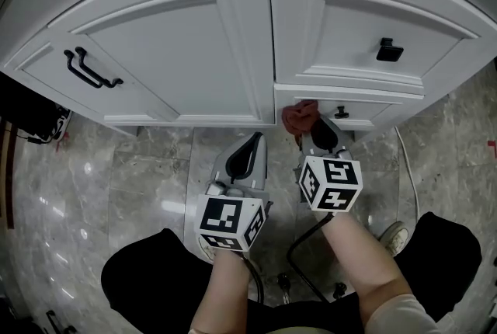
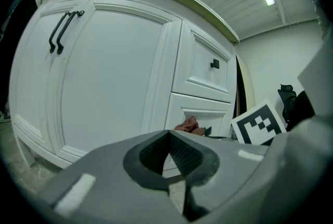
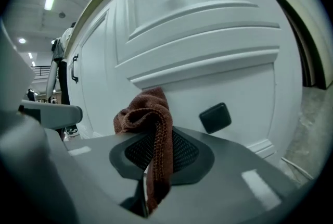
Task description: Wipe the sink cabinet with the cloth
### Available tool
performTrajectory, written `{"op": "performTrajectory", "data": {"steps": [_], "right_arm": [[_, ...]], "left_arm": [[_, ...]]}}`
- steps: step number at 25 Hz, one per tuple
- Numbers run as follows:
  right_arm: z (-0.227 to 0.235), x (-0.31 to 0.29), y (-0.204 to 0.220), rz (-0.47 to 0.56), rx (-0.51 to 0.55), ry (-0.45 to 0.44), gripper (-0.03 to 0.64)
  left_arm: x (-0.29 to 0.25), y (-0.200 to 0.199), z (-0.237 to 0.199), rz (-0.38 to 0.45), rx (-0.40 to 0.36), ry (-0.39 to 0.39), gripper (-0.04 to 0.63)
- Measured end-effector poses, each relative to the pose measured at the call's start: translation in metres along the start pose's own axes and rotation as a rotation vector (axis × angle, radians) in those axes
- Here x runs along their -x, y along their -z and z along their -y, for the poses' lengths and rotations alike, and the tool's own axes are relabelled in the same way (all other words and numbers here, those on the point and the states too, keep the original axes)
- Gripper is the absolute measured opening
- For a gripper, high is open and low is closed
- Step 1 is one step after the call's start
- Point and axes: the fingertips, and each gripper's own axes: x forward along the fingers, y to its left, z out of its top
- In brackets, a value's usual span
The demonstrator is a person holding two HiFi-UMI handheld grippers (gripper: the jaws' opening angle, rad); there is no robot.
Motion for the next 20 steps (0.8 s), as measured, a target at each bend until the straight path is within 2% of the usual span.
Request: {"op": "performTrajectory", "data": {"steps": [5, 10, 15, 20], "right_arm": [[0.011, 0.002, 0.002, -0.010, -0.084, 0.011, 0.091], [0.041, 0.008, 0.017, -0.052, -0.170, 0.067, 0.090], [0.048, 0.021, 0.017, -0.072, -0.185, 0.051, 0.087], [0.045, 0.043, -0.001, -0.031, -0.132, 0.027, 0.087]], "left_arm": [[-0.003, 0.002, 0.003, -0.007, -0.002, 0.001, 0.000], [-0.012, 0.000, 0.016, -0.003, -0.006, 0.027, 0.000], [-0.021, 0.000, 0.032, -0.009, -0.016, 0.061, 0.000], [-0.030, -0.003, 0.046, 0.002, -0.010, 0.079, 0.000]]}}
